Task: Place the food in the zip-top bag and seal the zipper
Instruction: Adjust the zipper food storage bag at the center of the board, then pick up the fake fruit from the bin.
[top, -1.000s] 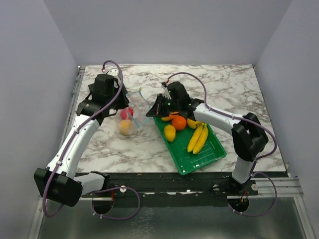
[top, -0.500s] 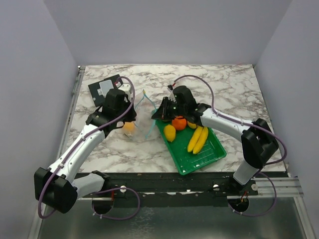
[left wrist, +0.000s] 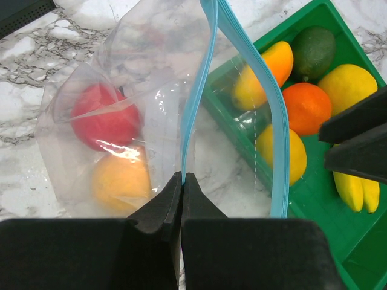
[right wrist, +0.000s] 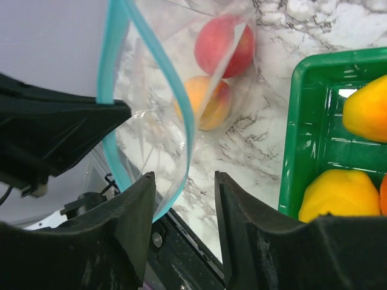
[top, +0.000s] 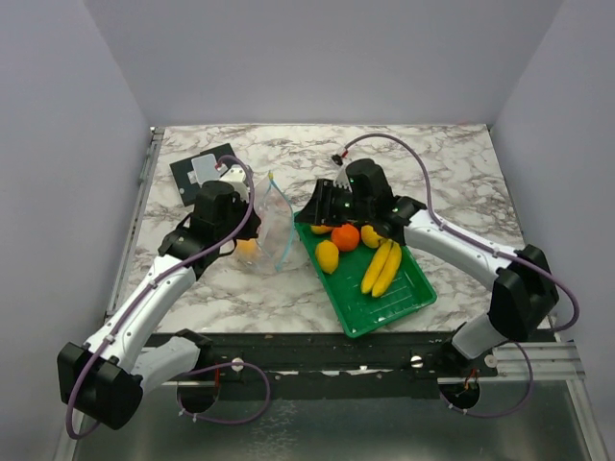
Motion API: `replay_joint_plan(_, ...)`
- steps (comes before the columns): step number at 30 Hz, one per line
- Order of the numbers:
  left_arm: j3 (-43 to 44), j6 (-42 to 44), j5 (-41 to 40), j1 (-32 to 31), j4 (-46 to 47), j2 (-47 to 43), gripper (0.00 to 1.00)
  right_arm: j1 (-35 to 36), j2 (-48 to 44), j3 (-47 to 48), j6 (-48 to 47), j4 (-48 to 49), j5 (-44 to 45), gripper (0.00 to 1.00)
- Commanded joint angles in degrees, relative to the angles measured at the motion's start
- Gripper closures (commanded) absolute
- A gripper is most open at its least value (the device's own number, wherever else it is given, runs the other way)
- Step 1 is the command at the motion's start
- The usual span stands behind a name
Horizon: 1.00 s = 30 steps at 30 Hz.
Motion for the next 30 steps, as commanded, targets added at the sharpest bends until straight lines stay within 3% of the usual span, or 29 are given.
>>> replay_joint_plan(1, -0.9, 0.8, -2.7, 0.0, 0.9, -1.7, 1.00, 0.3, -5.3, 2.6, -5.2, -5.4, 3.6, 0.48)
replay_joint_plan(8, -1.1, 0.8, -2.9, -0.1, 0.9, -3.2, 1.00, 0.3, -12.2, -1.5, -8.6, -7.2, 9.6, 0.30)
replay_joint_plan(15, -1.4, 0.8, -3.3, -0.2, 0.9, -4.1, 1.00, 0.3, -14.6, -5.0, -7.7, -12.6, 13.8, 0.29)
replay_joint_plan(25, -1.8, 0.7, -4.4, -1.2, 0.9, -4.3, 1.00, 0.2, -15.5, -14.8, -1.8, -9.9, 14.6, 0.28)
replay_joint_plan(30, -1.9, 0.7, -4.4, -1.4, 0.9, -4.2, 1.00, 0.2, -13.4, -17.2, 1.3, -7.9, 15.0, 0.22)
